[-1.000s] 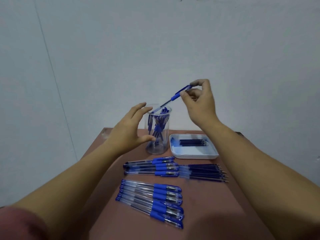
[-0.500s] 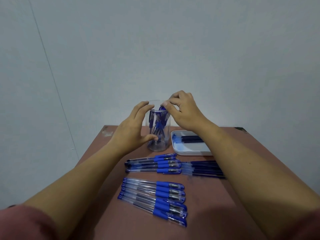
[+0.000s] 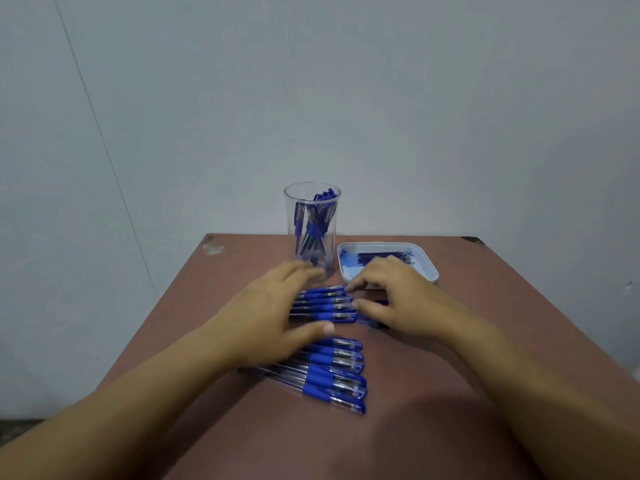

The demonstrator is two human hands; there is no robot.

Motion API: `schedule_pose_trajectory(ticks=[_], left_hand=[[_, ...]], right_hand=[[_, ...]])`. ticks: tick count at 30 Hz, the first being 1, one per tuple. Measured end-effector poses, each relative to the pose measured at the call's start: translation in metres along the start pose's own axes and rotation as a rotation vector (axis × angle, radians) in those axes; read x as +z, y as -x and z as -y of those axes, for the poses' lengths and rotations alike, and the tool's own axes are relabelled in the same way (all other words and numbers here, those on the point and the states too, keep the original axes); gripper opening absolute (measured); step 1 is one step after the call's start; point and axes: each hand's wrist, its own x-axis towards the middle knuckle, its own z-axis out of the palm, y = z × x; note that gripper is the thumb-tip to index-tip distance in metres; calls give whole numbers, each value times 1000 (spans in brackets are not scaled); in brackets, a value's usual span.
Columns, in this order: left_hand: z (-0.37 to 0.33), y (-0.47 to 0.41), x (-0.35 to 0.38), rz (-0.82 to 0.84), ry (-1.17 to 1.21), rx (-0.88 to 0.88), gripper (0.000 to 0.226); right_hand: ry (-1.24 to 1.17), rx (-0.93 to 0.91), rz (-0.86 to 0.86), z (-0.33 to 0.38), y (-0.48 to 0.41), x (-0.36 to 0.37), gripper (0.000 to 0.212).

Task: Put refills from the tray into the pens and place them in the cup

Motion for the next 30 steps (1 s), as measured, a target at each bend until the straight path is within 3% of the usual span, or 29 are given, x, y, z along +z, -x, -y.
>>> schedule_pose_trajectory(ticks=[3, 17, 22, 26, 30], left_hand=[[3, 13, 15, 153, -17, -59, 95], [6, 25, 37, 132, -23, -68, 95], [1, 13, 27, -90, -16, 30, 74], [-6, -3, 12, -326, -36, 150, 47], [-8, -15, 11, -373, 10, 283, 27]], right_hand=[[55, 25, 40, 0, 5, 11, 21], [173, -46, -15, 6, 5, 28, 20], [-166, 71, -103, 16, 12, 11, 8], [-498, 208, -147, 24, 9, -8, 14], [-638, 249, -133, 21, 10, -18, 11]])
